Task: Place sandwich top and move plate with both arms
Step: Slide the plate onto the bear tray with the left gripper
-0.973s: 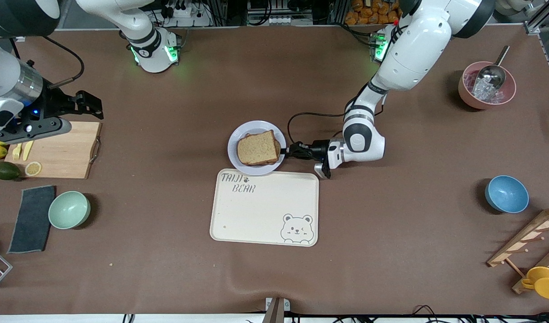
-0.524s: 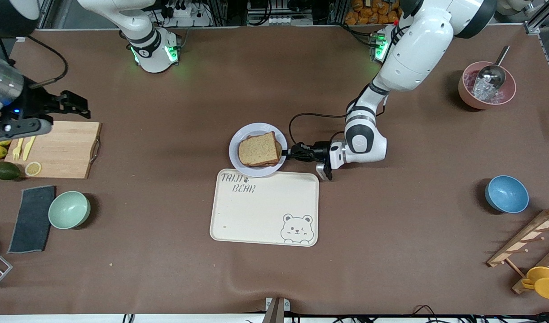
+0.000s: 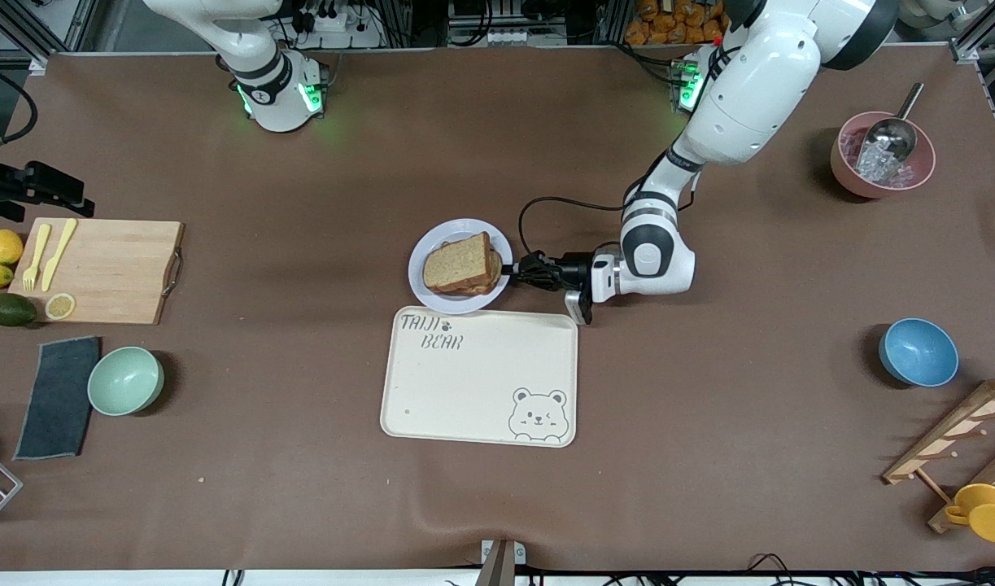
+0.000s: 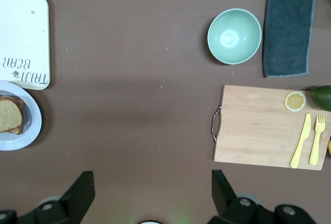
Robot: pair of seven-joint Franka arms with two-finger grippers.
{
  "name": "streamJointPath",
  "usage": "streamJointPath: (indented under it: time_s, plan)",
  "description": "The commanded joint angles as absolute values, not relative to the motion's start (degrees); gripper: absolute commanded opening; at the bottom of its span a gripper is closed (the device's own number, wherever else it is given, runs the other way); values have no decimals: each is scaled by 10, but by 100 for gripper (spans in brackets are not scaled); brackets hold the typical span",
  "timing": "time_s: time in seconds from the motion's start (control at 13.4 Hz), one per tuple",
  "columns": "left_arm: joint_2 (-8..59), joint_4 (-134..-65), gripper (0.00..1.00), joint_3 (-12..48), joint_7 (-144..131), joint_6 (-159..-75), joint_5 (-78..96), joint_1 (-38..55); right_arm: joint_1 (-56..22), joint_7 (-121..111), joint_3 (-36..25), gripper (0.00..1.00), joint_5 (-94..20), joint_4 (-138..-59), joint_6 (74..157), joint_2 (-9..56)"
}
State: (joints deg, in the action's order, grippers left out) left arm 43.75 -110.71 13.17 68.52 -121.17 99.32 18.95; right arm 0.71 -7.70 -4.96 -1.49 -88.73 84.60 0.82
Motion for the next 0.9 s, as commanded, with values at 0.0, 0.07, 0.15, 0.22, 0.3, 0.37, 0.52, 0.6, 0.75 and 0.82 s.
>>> streamJointPath:
  time_s: [0.0,0.07,0.15,0.22,0.3,0.37,0.52,0.6,0.75,0.82]
  plan:
    - [428,-1108,0,144,693,-1199,1003,183,8,-32,-61,100,-19,-881,853,11]
    - [428,-1107,0,148,692,-1199,1006,181,4,-6,-61,100,-25,-882,854,11]
    - [428,-1106,0,154,692,-1199,1008,180,-3,11,-59,100,-25,-883,856,11]
    - [428,-1105,0,156,692,-1199,1009,179,-5,13,-59,100,-25,-883,869,12]
    - [428,-1104,0,158,692,-1199,1010,179,-4,13,-59,100,-25,-886,877,17]
    - [428,-1101,0,160,691,-1199,1010,178,0,13,-59,100,-25,-889,876,18]
    - [428,-1093,0,166,691,-1198,1011,175,2,13,-60,100,-25,-891,872,17]
    - [422,-1090,0,167,689,-1199,1012,173,2,13,-62,100,-25,-891,869,17]
    - [415,-1080,0,178,679,-1198,1029,157,-2,13,-62,100,-19,-891,853,14]
    - [414,-1075,0,181,677,-1199,1031,151,-3,13,-62,100,-19,-889,835,11]
